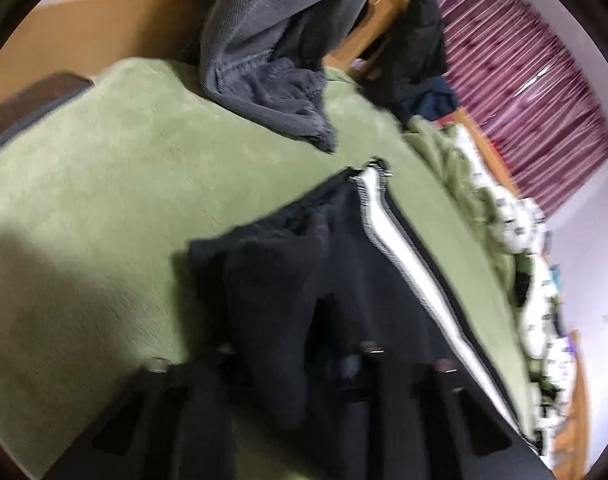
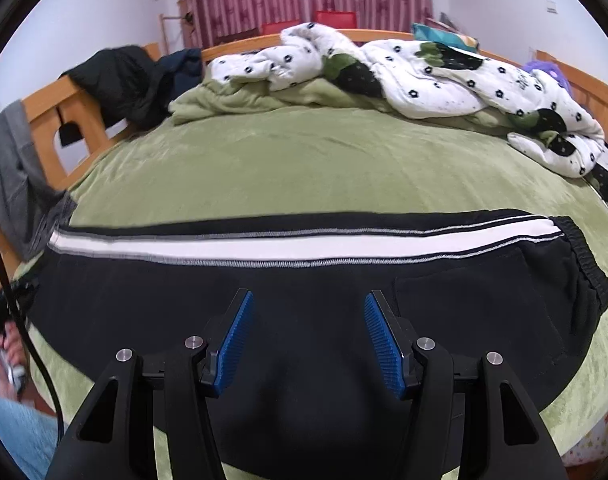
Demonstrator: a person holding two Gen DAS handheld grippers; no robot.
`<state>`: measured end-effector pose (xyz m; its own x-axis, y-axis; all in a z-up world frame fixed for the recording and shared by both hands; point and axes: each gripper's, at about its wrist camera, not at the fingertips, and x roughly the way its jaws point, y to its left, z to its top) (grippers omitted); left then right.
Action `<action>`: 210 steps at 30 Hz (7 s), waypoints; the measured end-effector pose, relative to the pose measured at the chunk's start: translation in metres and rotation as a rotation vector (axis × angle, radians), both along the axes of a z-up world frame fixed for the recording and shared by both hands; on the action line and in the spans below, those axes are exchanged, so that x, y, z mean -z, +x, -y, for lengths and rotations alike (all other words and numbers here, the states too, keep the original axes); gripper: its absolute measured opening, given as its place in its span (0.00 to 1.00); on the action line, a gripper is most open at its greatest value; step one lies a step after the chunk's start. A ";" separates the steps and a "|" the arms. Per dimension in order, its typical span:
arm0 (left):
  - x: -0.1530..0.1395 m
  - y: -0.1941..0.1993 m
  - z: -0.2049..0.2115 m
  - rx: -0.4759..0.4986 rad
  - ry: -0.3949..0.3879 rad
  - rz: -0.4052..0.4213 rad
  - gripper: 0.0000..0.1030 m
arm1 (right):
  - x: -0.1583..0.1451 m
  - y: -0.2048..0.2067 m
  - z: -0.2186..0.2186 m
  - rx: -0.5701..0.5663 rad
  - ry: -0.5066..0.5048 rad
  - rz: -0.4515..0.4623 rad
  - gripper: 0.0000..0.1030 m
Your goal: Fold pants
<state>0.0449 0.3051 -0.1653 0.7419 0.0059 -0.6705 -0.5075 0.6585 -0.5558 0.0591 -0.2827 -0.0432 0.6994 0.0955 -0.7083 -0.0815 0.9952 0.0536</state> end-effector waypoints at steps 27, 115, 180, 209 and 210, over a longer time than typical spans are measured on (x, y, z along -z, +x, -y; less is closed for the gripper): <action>-0.107 0.020 0.458 0.767 0.622 -0.027 0.09 | 0.002 -0.024 0.148 0.094 0.063 0.183 0.54; -0.046 -0.022 0.230 0.636 0.128 0.025 0.73 | 0.029 -0.125 0.023 0.335 0.021 -0.112 0.42; -0.087 -0.040 0.256 0.582 0.199 0.132 0.73 | 0.022 -0.065 0.047 0.377 0.087 0.014 0.46; -0.189 -0.092 0.298 0.658 0.494 0.256 0.73 | 0.000 -0.125 0.115 0.371 0.013 0.124 0.49; -0.196 -0.094 0.297 0.656 0.499 0.260 0.73 | 0.001 -0.126 0.121 0.372 0.029 0.122 0.49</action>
<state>-0.0489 0.0082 0.0310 0.8281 -0.2288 -0.5118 0.1638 0.9719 -0.1693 -0.0672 -0.4036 -0.0442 0.7689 -0.1616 -0.6186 0.2770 0.9562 0.0944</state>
